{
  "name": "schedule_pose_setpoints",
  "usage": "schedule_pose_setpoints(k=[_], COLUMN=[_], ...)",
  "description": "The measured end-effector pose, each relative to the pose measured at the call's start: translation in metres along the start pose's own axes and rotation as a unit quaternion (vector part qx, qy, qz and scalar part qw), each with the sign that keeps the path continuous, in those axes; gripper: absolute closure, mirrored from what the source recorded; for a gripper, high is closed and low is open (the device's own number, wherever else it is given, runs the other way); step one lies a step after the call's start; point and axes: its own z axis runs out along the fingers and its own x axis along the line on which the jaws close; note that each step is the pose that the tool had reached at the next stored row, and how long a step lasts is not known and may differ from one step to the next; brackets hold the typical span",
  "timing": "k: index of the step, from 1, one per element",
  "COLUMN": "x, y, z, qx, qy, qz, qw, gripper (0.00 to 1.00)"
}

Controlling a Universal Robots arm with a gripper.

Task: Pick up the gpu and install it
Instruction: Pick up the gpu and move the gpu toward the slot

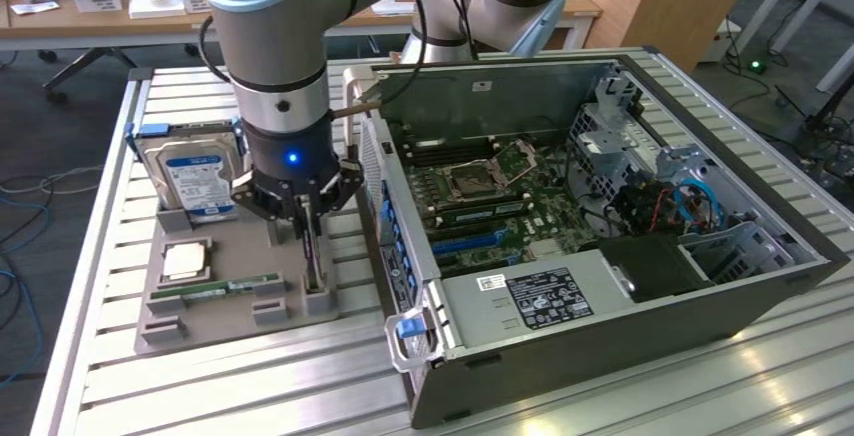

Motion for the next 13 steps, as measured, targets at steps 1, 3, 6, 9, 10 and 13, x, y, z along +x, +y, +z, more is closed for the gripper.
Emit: schedule_pose_setpoints(k=[1, 3, 6, 9, 10, 13], x=[0.000, 0.000, 0.000, -0.001, -0.001, -0.001], y=[0.0001, 0.0004, 0.0009, 0.0013, 0.0014, 0.0018], z=[-0.0015, -0.0053, -0.0138, -0.0231, -0.0252, -0.0327], qx=[0.0000, 0.0000, 0.0000, 0.0000, 0.0000, 0.0000], qy=[0.0000, 0.0001, 0.0000, 0.0000, 0.0000, 0.0000], qz=[0.000, 0.000, 0.000, 0.000, 0.000, 0.000], qw=[1.0000, 1.0000, 1.0000, 1.0000, 1.0000, 1.0000], gripper=[0.74, 0.74, 0.74, 0.74, 0.74, 0.74])
